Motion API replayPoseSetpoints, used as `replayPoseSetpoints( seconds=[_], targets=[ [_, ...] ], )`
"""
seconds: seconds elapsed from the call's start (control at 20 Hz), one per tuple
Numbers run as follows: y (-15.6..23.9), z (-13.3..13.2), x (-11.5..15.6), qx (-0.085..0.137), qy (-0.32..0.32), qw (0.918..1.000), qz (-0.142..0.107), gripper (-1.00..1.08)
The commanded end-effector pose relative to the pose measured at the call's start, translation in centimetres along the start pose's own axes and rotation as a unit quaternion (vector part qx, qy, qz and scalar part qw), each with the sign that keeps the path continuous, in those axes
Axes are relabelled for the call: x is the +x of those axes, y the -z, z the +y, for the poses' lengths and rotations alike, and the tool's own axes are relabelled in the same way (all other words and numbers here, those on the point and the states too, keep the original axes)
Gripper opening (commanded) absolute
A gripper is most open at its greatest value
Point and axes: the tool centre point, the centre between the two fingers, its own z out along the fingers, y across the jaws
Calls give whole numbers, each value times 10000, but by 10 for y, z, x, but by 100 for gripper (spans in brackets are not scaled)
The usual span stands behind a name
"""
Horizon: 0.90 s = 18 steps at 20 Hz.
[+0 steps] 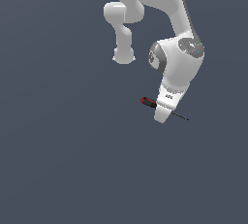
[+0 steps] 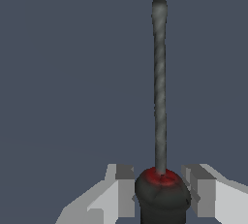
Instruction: Pick up the object and move it to a goal position.
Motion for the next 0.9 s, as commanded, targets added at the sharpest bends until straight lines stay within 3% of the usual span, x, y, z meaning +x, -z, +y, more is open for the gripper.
replayPoseSetpoints(
  seconds=[0.0, 0.45, 0.85],
  targets=[
    [21, -21, 10, -5, -1, 10000, 0, -100],
    [83, -78, 41, -1, 0, 10000, 5, -100],
    [103, -95, 52, 4, -3, 10000, 13, -100]
  ],
)
